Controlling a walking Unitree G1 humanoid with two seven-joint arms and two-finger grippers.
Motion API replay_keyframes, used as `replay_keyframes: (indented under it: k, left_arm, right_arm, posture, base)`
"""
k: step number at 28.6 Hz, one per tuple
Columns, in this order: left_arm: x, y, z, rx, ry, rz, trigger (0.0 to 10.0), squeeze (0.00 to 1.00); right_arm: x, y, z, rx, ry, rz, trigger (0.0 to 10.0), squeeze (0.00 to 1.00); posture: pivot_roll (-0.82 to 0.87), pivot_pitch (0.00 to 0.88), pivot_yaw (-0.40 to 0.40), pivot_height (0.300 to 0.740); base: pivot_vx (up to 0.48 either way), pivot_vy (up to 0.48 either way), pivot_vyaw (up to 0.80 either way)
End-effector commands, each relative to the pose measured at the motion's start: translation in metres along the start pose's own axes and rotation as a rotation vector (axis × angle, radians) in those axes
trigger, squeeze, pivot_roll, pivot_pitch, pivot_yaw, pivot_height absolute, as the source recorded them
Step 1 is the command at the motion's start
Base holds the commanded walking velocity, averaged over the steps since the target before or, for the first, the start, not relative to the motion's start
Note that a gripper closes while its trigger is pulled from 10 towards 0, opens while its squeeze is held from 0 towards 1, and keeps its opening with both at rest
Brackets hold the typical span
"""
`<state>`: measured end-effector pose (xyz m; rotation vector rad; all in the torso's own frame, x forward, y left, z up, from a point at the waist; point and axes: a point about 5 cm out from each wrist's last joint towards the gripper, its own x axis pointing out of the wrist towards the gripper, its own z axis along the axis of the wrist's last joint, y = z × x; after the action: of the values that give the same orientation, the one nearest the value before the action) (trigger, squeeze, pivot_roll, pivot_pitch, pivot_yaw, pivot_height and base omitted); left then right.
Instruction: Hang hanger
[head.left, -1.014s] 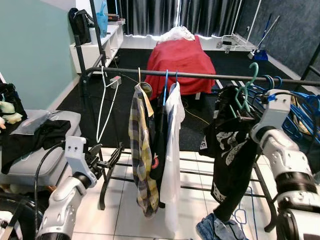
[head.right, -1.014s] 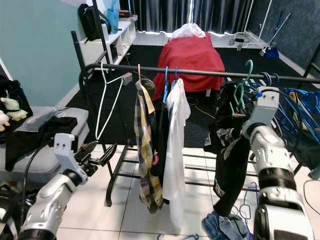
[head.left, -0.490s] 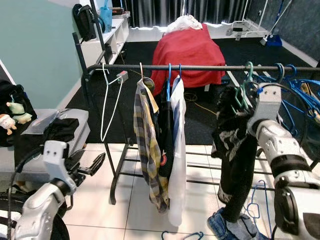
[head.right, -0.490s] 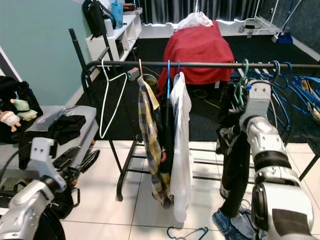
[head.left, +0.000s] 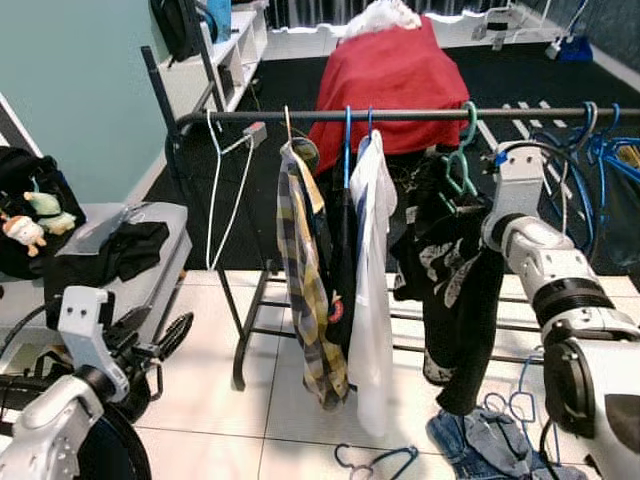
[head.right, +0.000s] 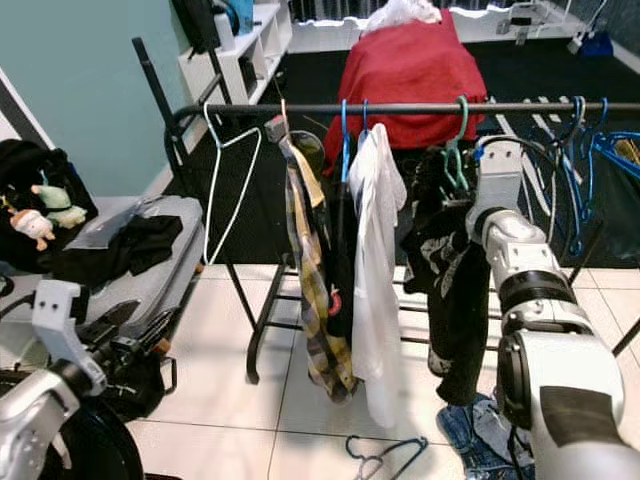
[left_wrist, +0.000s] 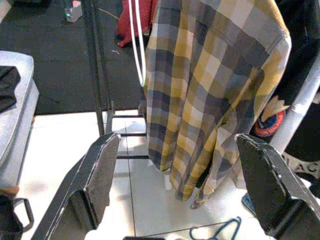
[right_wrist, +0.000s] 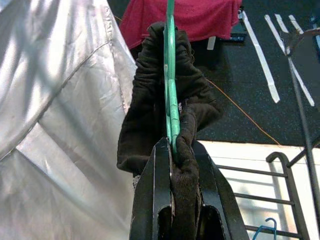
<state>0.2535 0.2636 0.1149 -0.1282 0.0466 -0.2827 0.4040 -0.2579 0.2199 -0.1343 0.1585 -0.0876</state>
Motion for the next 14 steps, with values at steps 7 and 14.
replay_keyframes:
  k: [7,14]
  left_arm:
    - [-0.01,0.007,0.004,0.016,0.026,0.014,10.0,0.0]
    - [-0.001,0.002,0.003,0.007,0.026,0.003,10.0,0.0]
  right_arm:
    - [-0.001,-0.006,0.002,0.011,-0.001,-0.013,10.0,0.0]
    - [0.001,0.017,-0.004,0.09,-0.078,0.113,10.0,1.0]
  posture:
    - [0.1,0.152,0.111,0.74]
    - [0.08,0.132,0.109,0.74]
  base:
    - [0.0,0.0,0.0]
    - [0.0,0.0,0.0]
